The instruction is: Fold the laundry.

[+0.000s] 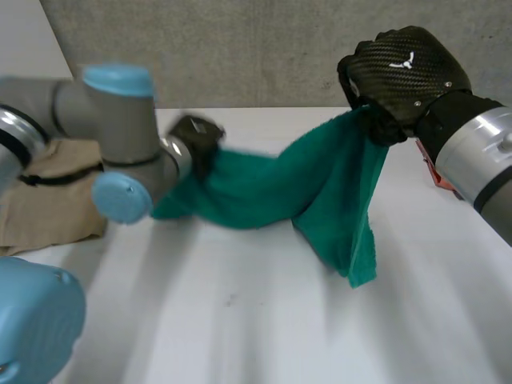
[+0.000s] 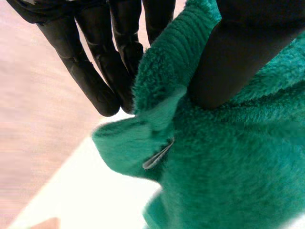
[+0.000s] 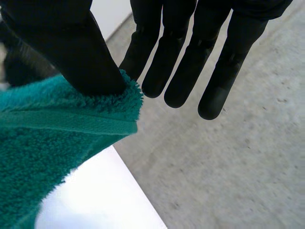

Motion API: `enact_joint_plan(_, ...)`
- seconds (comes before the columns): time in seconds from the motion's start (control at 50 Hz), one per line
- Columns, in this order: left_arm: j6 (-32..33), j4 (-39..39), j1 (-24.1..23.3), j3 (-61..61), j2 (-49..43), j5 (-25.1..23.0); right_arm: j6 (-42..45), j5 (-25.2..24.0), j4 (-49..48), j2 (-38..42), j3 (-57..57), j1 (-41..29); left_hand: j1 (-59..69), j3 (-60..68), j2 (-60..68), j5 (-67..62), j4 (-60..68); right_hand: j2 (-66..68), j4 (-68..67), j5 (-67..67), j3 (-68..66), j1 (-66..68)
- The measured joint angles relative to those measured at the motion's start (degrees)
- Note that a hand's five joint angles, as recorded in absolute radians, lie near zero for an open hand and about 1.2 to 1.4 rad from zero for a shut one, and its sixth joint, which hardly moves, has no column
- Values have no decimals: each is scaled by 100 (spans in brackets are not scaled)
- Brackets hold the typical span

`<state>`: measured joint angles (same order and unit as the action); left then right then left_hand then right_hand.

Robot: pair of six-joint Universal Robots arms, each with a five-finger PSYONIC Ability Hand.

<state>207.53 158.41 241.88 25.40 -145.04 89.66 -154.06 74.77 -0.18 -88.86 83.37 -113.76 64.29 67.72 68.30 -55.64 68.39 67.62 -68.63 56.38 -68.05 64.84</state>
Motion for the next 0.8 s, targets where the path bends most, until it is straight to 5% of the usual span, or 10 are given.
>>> enact_joint_plan(0.1,-330,762,190,-272,619,341,307,314,-269,379,-209,169,0,0,7,0,0,0,0,0,-4,0)
enact_joint_plan(0.24,-638,1236,398,-131,1559,14,993,711,-662,836,-194,182,0,10,14,0,3,0,0,0,-22,0)
enact_joint_plan(0.42,-665,1118,668,677,2100,-360,1178,561,-991,1276,807,-957,0,29,22,0,13,-17,4,-4,-5,-10)
enact_joint_plan(0.5,-658,971,764,1000,2133,-388,1079,540,-1270,1690,1061,-1495,0,30,27,0,23,-1382,1401,-1220,1386,-1106)
enact_joint_plan(0.62,-709,729,898,1459,2198,-419,421,1249,-1484,2295,840,-1649,0,30,27,0,24,-4982,5056,-4954,4990,-4722)
enact_joint_plan(0.72,-803,522,960,1747,2391,-497,-803,1718,-1250,2229,515,-1046,0,30,27,0,25,-5270,5275,-5226,5292,-4877)
enact_joint_plan(0.8,-896,267,948,1808,2643,-561,-2092,1606,-888,2019,335,-424,0,30,27,0,25,-5270,5275,-5227,5292,-4877)
